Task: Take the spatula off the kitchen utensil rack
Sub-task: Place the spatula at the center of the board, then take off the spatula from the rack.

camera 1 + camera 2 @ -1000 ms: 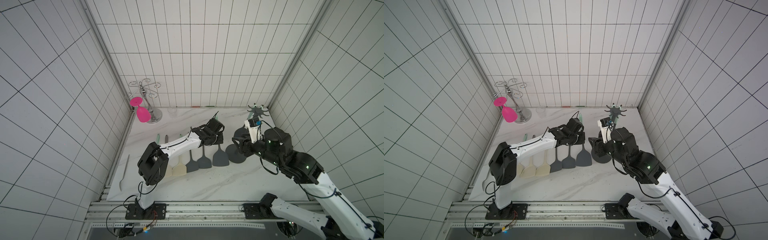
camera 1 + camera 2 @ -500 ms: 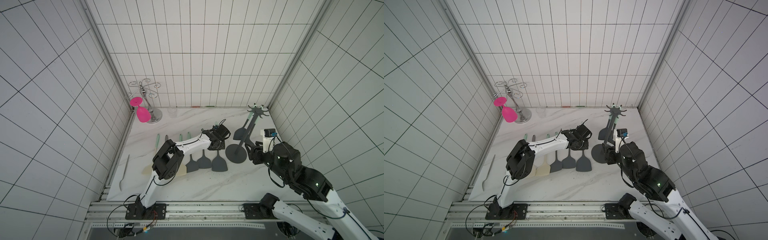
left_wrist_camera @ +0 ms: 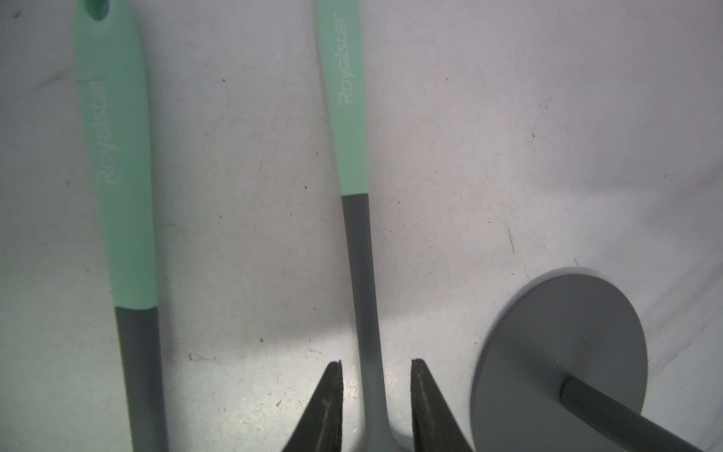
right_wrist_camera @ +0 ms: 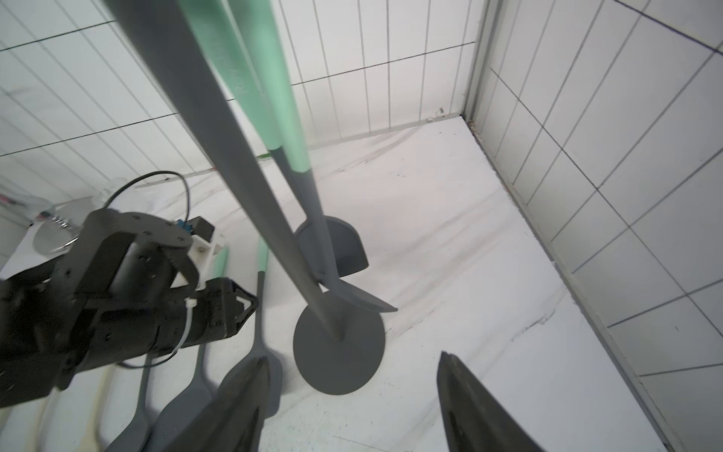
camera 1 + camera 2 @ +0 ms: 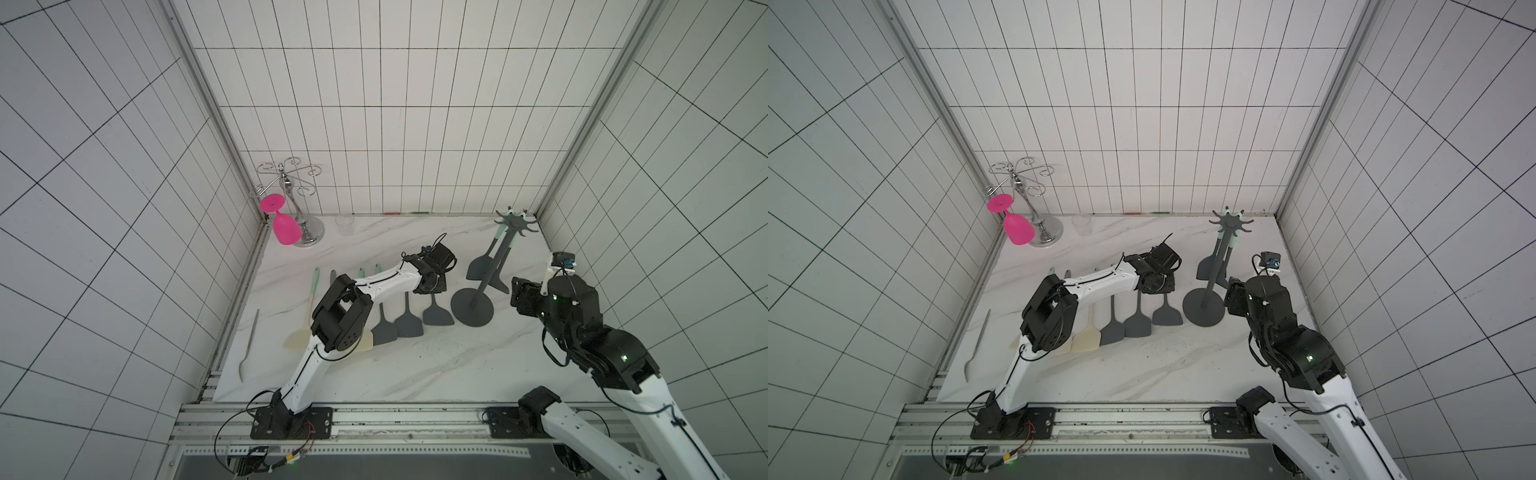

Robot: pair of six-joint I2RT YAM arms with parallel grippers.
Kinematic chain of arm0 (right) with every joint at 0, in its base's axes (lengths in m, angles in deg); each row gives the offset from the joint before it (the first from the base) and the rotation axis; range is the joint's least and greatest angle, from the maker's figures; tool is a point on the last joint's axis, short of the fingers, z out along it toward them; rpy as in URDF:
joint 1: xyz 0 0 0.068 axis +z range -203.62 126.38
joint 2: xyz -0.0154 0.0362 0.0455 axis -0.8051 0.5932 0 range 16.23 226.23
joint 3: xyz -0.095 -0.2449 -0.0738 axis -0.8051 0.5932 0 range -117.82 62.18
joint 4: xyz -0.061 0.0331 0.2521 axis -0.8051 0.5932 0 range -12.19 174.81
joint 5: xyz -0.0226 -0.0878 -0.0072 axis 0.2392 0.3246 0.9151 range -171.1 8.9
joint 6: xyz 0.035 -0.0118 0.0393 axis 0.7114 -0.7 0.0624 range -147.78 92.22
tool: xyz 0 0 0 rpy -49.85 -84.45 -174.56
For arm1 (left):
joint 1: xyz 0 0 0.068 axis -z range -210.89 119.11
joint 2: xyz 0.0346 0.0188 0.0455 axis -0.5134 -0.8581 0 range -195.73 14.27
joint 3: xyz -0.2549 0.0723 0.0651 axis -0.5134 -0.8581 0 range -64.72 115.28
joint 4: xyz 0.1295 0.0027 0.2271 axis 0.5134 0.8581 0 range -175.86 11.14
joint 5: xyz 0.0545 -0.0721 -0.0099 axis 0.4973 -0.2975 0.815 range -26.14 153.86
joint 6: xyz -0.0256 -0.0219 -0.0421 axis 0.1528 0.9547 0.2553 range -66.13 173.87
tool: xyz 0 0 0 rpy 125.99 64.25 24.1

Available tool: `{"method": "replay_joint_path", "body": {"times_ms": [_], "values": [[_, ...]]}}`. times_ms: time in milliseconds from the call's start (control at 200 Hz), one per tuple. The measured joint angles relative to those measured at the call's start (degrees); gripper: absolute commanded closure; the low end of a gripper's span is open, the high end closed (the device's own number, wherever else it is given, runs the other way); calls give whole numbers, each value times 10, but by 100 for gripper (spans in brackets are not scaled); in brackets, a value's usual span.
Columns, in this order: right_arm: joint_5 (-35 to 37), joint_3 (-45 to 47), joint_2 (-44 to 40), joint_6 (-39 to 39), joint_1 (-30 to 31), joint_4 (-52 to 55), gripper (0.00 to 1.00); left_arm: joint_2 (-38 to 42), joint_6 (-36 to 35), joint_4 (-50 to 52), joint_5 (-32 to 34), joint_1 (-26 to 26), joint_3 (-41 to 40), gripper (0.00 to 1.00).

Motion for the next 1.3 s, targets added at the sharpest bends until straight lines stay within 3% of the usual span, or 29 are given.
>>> {"method": "replay_joint_path", "body": {"times_ms": [215, 400, 555, 790, 1109, 1299], "values": [[-160, -2, 64, 24, -194, -41, 30, 1, -9, 5, -1, 0, 0, 64], [-309, 7, 70, -1, -274, -120, 31, 42, -43, -2, -23, -5, -21, 63], [-417, 24, 98, -55, -303, -180, 34, 142, -99, -85, -90, -15, -84, 62], [-473, 70, 115, -141, -325, -239, 49, 273, -198, -316, -200, -18, -197, 59], [-588, 109, 141, -153, -355, -342, 42, 242, -270, -435, -261, 21, -162, 57], [-608, 127, 145, -152, -355, -377, 41, 208, -278, -470, -279, 40, -134, 53]]}}
